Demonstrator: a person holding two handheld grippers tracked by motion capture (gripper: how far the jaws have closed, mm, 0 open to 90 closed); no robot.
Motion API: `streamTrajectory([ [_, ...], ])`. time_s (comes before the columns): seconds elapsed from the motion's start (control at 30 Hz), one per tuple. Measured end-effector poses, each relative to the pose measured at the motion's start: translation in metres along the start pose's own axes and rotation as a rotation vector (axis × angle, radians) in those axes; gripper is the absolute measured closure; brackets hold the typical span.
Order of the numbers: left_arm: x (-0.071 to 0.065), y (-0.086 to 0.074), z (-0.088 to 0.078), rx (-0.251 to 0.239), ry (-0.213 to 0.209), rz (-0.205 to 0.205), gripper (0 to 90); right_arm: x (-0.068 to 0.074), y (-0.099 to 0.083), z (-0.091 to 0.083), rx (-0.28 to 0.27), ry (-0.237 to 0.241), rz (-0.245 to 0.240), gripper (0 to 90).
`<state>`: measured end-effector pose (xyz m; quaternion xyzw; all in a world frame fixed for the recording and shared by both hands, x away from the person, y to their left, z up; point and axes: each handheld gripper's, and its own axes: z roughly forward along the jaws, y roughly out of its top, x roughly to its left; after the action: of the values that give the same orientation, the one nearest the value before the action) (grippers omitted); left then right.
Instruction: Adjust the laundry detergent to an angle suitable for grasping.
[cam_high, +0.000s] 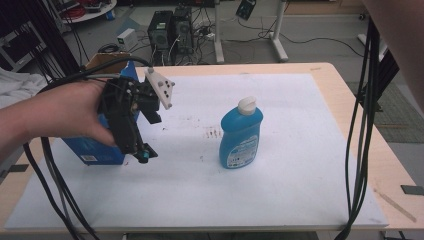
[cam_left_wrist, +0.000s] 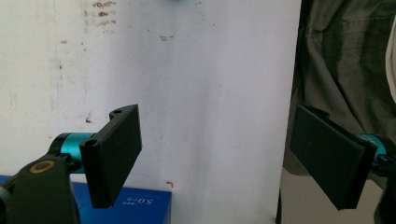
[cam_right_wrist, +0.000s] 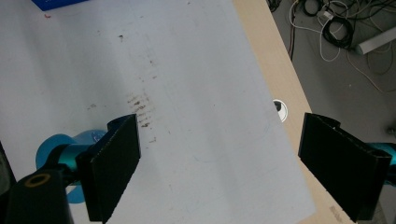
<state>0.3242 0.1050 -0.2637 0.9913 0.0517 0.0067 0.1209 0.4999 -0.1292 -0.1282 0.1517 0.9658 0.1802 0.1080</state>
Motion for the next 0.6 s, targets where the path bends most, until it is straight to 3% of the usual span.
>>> streamTrajectory([
  [0.4, 0.002, 0.006, -0.002, 0.001, 0.019, 0.002, 17.4, 0.000, -0.003, 0.000, -0.003, 0.001, -0.003, 12.5],
  [0.6, 0.003, 0.011, -0.004, -0.034, 0.038, -0.006, 17.4, 0.000, -0.002, 0.000, -0.002, 0.000, -0.002, 12.5],
])
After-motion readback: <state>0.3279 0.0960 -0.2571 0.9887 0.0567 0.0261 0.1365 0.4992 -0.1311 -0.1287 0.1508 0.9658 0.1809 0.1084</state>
